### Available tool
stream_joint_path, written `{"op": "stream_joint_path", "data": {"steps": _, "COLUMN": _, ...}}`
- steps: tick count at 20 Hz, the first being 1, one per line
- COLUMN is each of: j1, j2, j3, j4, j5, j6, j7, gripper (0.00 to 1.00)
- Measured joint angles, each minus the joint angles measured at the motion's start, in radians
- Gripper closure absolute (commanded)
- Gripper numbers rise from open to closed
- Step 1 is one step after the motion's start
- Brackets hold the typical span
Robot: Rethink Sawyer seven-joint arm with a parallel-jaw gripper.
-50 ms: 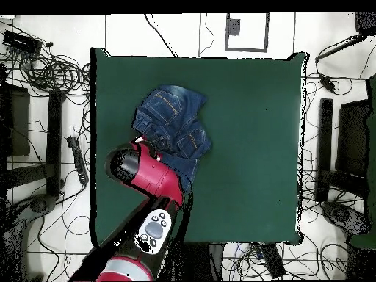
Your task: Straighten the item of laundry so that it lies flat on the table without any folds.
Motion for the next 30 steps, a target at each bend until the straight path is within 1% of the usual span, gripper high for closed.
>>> {"op": "stream_joint_path", "data": {"steps": 11, "j1": 0.036, "j2": -0.032, "j3": -0.037, "j4": 0.0, "j5": 0.0, "j6": 0.0, "j7": 0.0, "gripper": 0.0}}
{"op": "stream_joint_path", "data": {"steps": 19, "j1": 0.037, "j2": -0.048, "j3": -0.058, "j4": 0.0, "j5": 0.0, "j6": 0.0, "j7": 0.0, "gripper": 0.0}}
{"op": "stream_joint_path", "data": {"steps": 30, "j1": 0.03, "j2": -0.049, "j3": -0.06, "j4": 0.0, "j5": 0.0, "j6": 0.0, "j7": 0.0, "gripper": 0.0}}
